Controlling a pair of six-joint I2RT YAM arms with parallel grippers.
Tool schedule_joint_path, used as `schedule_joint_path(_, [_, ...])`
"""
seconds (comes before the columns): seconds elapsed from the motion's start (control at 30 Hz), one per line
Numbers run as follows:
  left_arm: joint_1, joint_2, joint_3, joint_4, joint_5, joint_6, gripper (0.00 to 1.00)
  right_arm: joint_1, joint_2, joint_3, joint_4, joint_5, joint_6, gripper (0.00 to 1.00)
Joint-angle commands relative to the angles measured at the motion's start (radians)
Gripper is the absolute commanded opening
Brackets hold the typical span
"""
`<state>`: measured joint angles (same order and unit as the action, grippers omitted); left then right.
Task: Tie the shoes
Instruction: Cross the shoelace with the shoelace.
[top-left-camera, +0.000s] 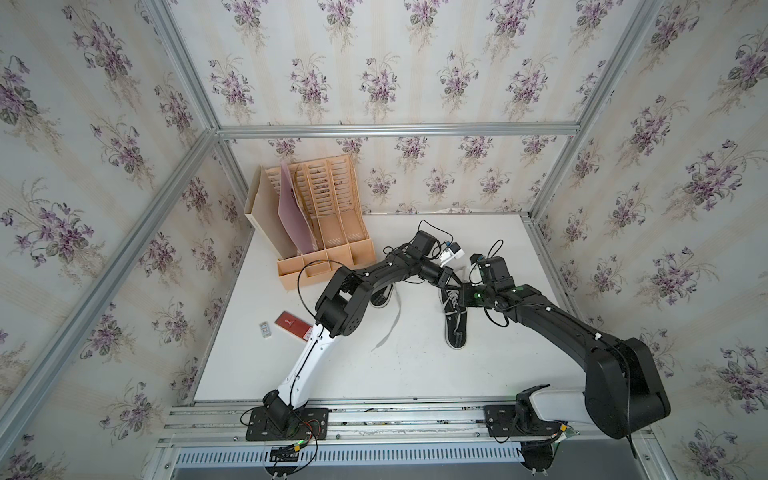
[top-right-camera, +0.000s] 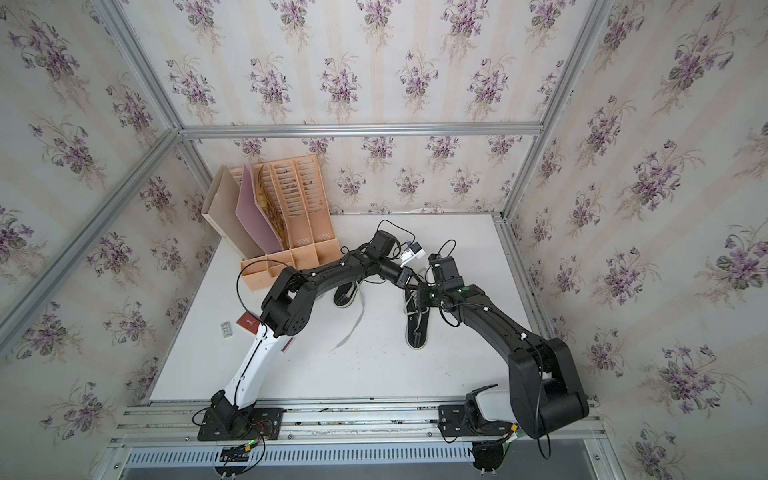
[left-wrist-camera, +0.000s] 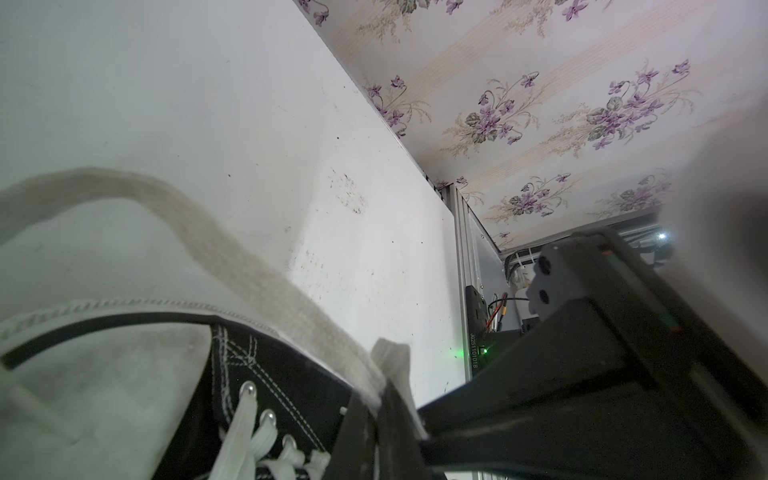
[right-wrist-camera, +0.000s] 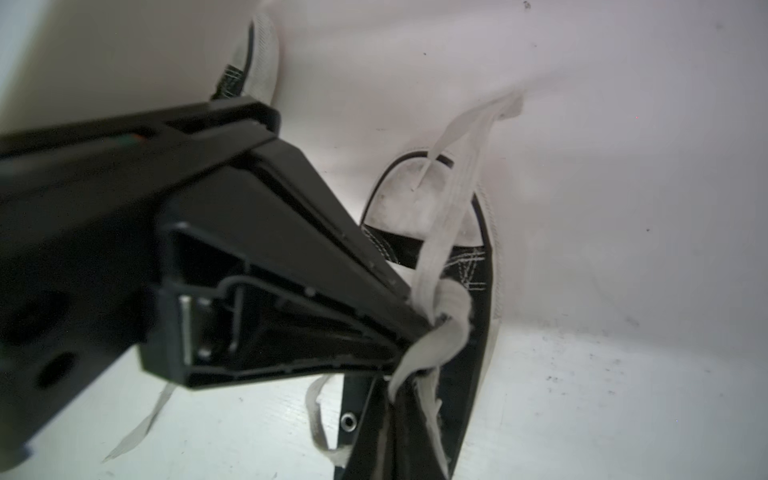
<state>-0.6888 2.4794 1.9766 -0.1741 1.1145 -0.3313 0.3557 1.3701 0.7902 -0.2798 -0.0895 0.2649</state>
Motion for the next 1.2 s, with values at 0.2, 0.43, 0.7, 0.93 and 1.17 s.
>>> schedule_joint_path(0.2, [-0.002,-0.006,0.006,-0.048,-0.016,0.031,0.01,0.031,0.064,0.016,-0.041,0.108,-0.001,0.03])
schedule_joint_path(0.43, [0.013,-0.053,-0.052,-0.052,-0.076,0.051,0.01,0.032,0.048,0.032,-0.082,0.116,0.017,0.22])
schedule_joint_path(0.7, [0.025,-0.097,-0.122,-0.017,-0.093,0.050,0.01,0.026,0.008,0.047,-0.130,0.029,0.025,0.48])
schedule_joint_path(0.93, [0.026,-0.111,-0.130,0.016,-0.081,0.030,0.01,-0.003,-0.013,0.037,-0.119,-0.048,0.037,0.53])
schedule_joint_path(1.17, [0.027,-0.110,-0.130,0.018,-0.080,0.030,0.01,-0.073,-0.042,-0.012,-0.083,-0.098,0.102,0.41])
